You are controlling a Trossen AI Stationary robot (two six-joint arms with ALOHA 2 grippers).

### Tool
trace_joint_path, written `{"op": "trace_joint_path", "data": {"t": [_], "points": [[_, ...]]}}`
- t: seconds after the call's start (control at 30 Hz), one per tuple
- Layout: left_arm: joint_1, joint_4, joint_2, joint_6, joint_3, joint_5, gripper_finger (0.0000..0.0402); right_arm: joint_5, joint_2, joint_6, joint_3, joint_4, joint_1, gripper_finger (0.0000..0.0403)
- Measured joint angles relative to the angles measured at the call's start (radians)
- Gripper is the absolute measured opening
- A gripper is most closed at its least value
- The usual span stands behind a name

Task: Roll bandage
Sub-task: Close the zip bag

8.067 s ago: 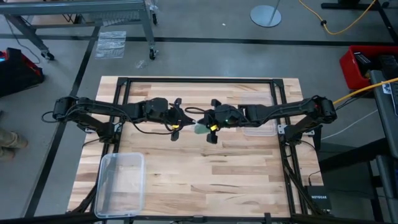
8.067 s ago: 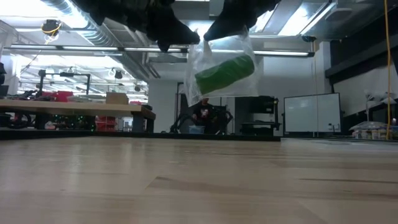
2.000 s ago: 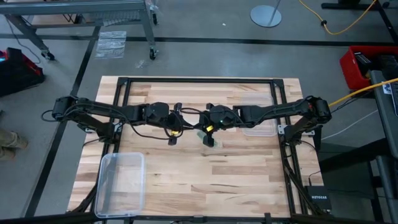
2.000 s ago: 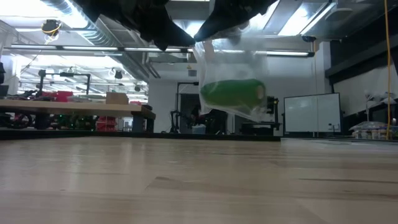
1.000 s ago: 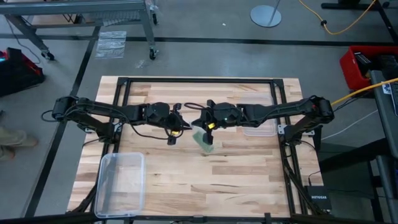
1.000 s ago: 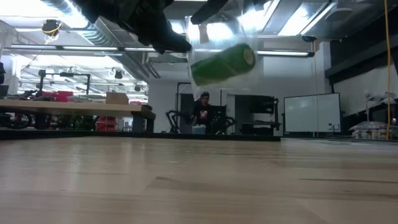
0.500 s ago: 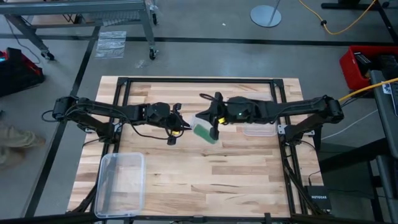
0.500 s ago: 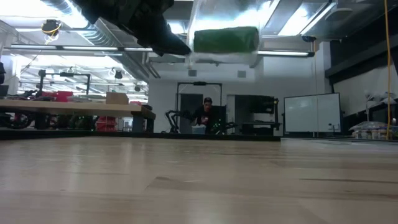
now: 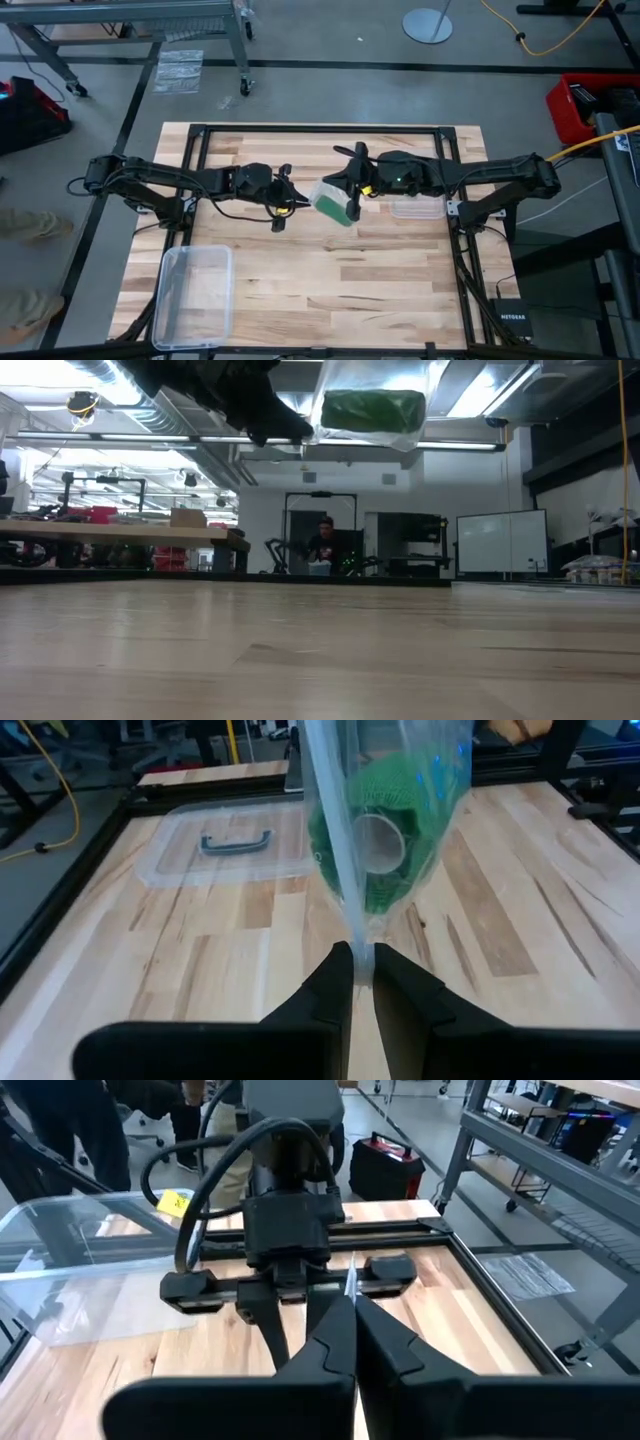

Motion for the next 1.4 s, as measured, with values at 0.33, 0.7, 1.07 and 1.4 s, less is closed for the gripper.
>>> {"op": "trace_joint_path", "data": {"t": [0.33, 0.7, 1.07, 1.4], "points": [[0.000, 0.079, 0.002, 0.031, -0.004, -0.039, 0.0029, -0.012, -0.007, 0.000, 0.004, -0.025, 0.000, 0.0000], [0.000, 0.098, 0.002, 0.071, -0.003, -0.051, 0.0029, -0.035, -0.003, 0.032, 0.003, -0.115, 0.000, 0.0000], [-0.025, 0.145, 0.001, 0.123, -0.001, -0.265, 0.0113, -0.073, -0.001, 0.036, 0.002, -0.115, 0.000, 0.0000], [-0.063, 0.213, 0.001, 0.194, 0.000, -0.142, 0.0185, -0.076, -0.001, 0.032, 0.002, -0.115, 0.000, 0.0000]]}}
